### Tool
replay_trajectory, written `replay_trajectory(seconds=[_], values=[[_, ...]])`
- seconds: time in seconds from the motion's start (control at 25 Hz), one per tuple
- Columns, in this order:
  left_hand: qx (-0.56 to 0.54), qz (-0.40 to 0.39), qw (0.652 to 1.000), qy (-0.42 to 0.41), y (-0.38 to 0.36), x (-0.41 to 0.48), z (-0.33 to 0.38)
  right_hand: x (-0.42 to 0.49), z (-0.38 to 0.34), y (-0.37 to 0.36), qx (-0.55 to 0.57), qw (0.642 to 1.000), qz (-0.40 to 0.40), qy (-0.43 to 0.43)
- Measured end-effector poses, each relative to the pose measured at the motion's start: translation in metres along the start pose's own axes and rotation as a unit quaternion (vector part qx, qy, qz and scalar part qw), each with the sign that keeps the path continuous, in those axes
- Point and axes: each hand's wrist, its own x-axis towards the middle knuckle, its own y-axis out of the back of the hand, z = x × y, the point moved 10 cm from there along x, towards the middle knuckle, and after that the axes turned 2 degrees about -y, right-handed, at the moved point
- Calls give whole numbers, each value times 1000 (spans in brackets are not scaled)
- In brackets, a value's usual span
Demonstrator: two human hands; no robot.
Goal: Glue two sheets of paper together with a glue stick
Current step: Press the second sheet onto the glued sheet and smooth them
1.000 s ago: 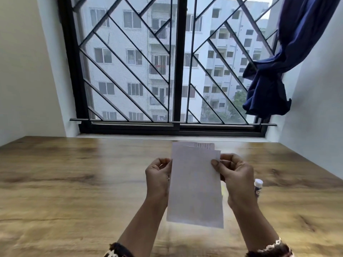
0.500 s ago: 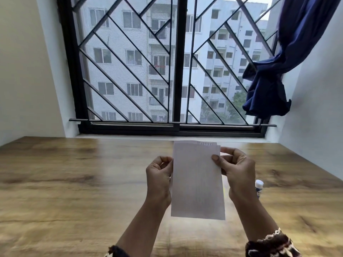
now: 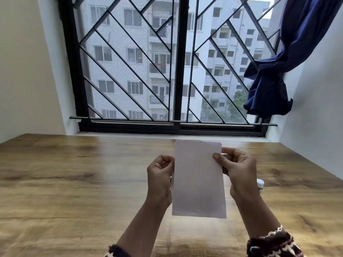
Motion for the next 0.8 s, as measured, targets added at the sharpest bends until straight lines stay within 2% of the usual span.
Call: replay_trajectory(seconds=[0.24, 0.52, 0.8], values=[[-6, -6, 1000, 1, -1, -2, 2, 1, 1, 1, 2, 1000, 4, -3], [-88, -56, 995, 6, -13, -9, 3, 2, 0, 3, 11, 1000, 3, -8], [17, -70, 996, -54, -23, 0, 28, 1, -3, 5, 11, 1000, 2, -8]])
